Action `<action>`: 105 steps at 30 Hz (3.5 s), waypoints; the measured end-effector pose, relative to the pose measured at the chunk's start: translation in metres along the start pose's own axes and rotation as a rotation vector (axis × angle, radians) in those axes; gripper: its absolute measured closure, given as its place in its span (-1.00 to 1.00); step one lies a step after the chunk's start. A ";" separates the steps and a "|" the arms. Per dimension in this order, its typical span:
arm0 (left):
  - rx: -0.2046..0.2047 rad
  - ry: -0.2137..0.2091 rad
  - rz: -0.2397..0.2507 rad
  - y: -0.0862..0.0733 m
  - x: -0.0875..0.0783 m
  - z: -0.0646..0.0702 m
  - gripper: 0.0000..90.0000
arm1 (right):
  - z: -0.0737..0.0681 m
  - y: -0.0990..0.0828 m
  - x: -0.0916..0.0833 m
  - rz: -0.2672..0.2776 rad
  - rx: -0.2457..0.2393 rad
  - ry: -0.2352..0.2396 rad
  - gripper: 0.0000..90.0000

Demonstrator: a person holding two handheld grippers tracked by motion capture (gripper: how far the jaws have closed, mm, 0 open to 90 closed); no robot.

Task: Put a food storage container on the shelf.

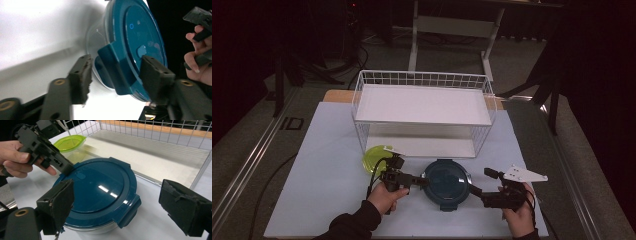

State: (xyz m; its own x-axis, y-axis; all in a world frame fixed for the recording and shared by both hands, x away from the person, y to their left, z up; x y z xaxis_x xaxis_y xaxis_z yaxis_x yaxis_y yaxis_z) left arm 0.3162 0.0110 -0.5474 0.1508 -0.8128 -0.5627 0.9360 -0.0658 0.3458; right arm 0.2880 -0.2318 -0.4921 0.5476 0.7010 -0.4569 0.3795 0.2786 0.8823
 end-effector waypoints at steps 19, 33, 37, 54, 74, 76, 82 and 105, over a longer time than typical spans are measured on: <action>-0.093 -0.087 -0.057 -0.002 0.003 -0.003 0.15 | 0.003 -0.008 0.004 -0.052 0.037 0.029 -0.72; 0.034 -0.063 -0.041 -0.009 -0.002 0.010 0.20 | 0.020 -0.035 0.017 -0.157 0.329 0.145 -0.45; 0.068 -0.063 -0.031 -0.011 -0.003 0.013 0.21 | 0.020 -0.041 0.020 -0.187 0.385 0.173 -0.22; 0.084 -0.060 -0.021 -0.017 -0.006 0.013 0.23 | 0.014 -0.040 0.021 -0.190 0.475 0.272 0.15; 0.083 -0.035 0.010 -0.022 -0.008 0.023 0.27 | 0.008 -0.040 0.013 -0.187 0.551 0.261 0.23; 0.080 -0.035 0.014 -0.022 -0.008 0.023 0.27 | 0.008 -0.040 0.013 -0.187 0.555 0.262 0.23; 0.071 -0.047 0.024 -0.017 -0.013 0.028 0.27 | 0.008 -0.034 0.011 -0.173 0.555 0.264 0.23; 0.153 -0.054 0.131 0.026 -0.069 0.071 0.27 | 0.005 0.049 -0.002 -0.072 0.463 0.259 0.24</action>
State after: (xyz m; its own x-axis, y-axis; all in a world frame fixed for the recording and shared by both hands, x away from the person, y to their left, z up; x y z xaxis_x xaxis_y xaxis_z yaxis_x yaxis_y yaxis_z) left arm 0.3077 0.0244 -0.4467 0.2470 -0.8497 -0.4659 0.8498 -0.0412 0.5255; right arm 0.3093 -0.2228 -0.4489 0.3281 0.8462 -0.4200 0.7309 0.0542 0.6803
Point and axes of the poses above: each handheld gripper's, and its own axes: x roughly forward along the jaws, y roughly out of its top, z roughly to its right, the point moved 7 cm from there along x, roughly forward along the jaws, and after that the axes turned 4 degrees about -x, right-handed, at the moved point
